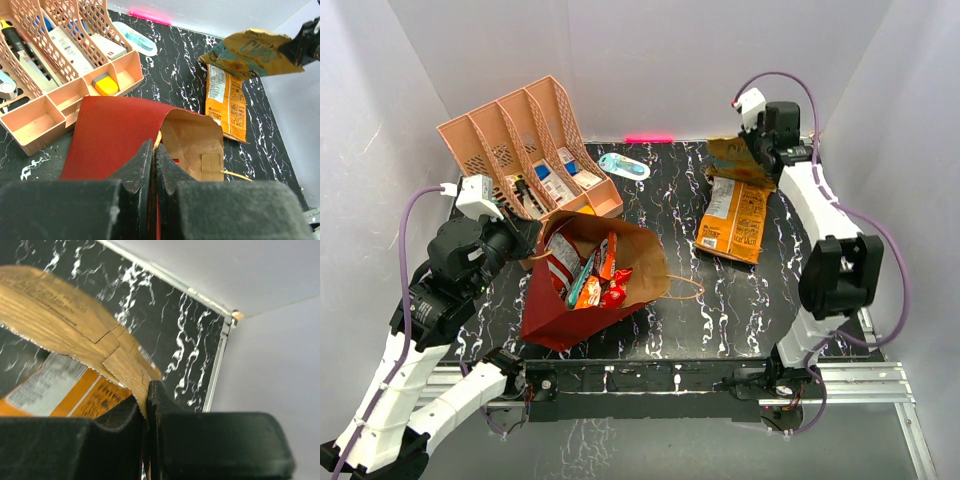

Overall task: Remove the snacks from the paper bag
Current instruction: Place the snack at the center of the board.

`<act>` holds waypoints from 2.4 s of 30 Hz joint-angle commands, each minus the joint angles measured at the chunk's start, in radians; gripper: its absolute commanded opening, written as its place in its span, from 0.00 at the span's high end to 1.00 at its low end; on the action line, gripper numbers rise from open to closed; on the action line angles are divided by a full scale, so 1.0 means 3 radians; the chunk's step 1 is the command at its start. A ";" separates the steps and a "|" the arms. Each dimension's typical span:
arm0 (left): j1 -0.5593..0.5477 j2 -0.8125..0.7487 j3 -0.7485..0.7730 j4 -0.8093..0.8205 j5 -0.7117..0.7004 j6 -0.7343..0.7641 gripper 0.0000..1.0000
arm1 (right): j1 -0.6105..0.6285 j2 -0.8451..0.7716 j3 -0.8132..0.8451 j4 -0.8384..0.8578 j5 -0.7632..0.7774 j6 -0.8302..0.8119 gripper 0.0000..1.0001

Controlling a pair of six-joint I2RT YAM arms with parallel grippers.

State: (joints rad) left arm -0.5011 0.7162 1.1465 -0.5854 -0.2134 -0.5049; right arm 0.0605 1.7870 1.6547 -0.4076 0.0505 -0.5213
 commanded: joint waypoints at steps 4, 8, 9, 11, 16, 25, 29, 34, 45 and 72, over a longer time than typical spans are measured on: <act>-0.0003 -0.0066 0.0069 -0.0050 0.0033 0.0022 1.00 | 0.0123 -0.1039 -0.0969 0.0558 0.0123 0.0075 0.92; -0.0002 -0.0061 0.0055 -0.0052 0.0067 0.0008 1.00 | 0.0193 -0.1368 -0.1530 0.0612 -0.0097 0.0086 0.92; -0.0003 -0.0065 0.0050 -0.0052 0.0068 0.0006 1.00 | 0.0221 -0.1440 -0.1679 0.0627 -0.0107 0.0092 0.92; 0.0001 -0.0077 0.0033 -0.0044 0.0068 -0.0006 1.00 | 0.0396 -0.1549 -0.1979 0.0631 -0.0096 0.0107 0.92; -0.0002 -0.0124 -0.0009 -0.0093 0.0033 -0.0030 1.00 | 0.1080 -0.1669 -0.2520 0.0488 0.0102 0.0449 0.91; -0.0002 -0.0183 0.0054 -0.0210 -0.0124 0.0031 1.00 | 0.1658 -0.0788 -0.2583 0.0332 -0.0618 0.2294 0.74; 0.0001 -0.0176 0.0098 -0.0231 -0.0118 0.0026 1.00 | 0.1655 -0.0606 -0.2594 0.0625 -0.0497 0.2331 0.68; -0.0003 -0.0146 0.0136 -0.0269 -0.0121 0.0031 1.00 | 0.1576 -0.0663 -0.2523 0.0762 -0.0730 0.2339 0.51; -0.0001 -0.0097 0.0248 -0.0300 -0.0174 0.0036 1.00 | 0.1462 -0.1650 -0.2609 0.0885 -0.0791 0.2899 0.17; -0.0002 0.0048 0.0178 -0.0151 0.0220 -0.0046 1.00 | 0.0266 0.0284 -0.2281 0.1725 -0.0456 0.3400 0.21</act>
State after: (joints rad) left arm -0.5011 0.7208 1.1843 -0.6529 -0.1936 -0.5335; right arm 0.2005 1.7603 0.8963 0.1097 -0.1631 0.5426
